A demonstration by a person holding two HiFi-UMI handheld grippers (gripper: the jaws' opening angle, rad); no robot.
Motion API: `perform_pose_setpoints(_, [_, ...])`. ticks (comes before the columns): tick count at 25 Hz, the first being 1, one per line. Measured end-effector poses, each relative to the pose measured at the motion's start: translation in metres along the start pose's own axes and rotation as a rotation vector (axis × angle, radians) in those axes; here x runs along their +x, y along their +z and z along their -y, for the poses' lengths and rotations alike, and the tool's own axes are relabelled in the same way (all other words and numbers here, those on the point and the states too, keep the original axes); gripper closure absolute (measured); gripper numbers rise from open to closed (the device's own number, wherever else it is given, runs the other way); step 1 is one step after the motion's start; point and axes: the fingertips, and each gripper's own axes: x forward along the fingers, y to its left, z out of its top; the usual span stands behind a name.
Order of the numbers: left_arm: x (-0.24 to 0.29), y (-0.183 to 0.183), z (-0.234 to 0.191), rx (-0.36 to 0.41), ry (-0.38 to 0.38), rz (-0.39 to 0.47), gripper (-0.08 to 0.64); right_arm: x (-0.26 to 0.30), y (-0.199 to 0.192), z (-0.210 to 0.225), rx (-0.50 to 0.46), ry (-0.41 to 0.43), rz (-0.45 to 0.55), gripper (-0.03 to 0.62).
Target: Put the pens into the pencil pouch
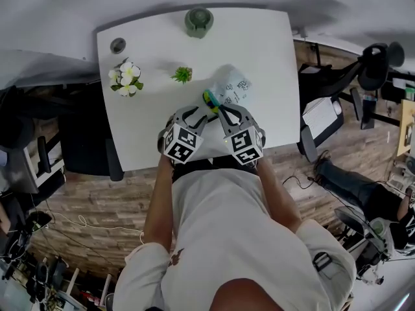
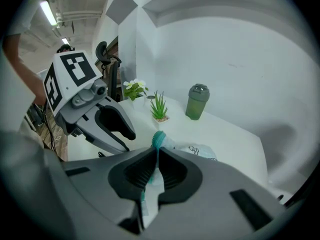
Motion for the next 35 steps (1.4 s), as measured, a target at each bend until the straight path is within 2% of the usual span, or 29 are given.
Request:
perform_pose_setpoints(5, [-0.018, -0.026, 0.003, -0.025, 0.022, -0.018, 0.407, 0.003, -0.003, -0.004, -0.018, 0.010, -0.009, 0.571])
perform_pose_setpoints(17, [-0.032, -0.081, 0.015, -0.011, 0.041, -0.105, 0.404, 0.004, -0.004, -0.008, -0.038, 0.012, -0.016, 0.571])
perform_pose_setpoints(21, [-0.026, -0.091, 0.017, -0.006, 0.050, -0.119, 0.427, 0.004, -0.005, -0.008, -0.044, 0.011, -0.023, 0.571])
perform_pose_setpoints(26, [-0.016, -0.102, 0.020, 0.055, 0.060, -0.157, 0.453, 0.004, -0.004, -0.009, -0.043, 0.009, -0.021, 0.571])
perform_pose_setpoints(28, [-0.015, -0.105, 0.020, 0.075, 0.074, -0.164, 0.496, 0.004, -0.004, -0.009, -0.044, 0.008, -0.020, 0.571])
perform_pose_setpoints(35, [-0.019, -0.106, 0.023, 0.049, 0.050, -0.149, 0.508, 0.003, -0.004, -0.008, -0.045, 0.004, -0.015, 0.571])
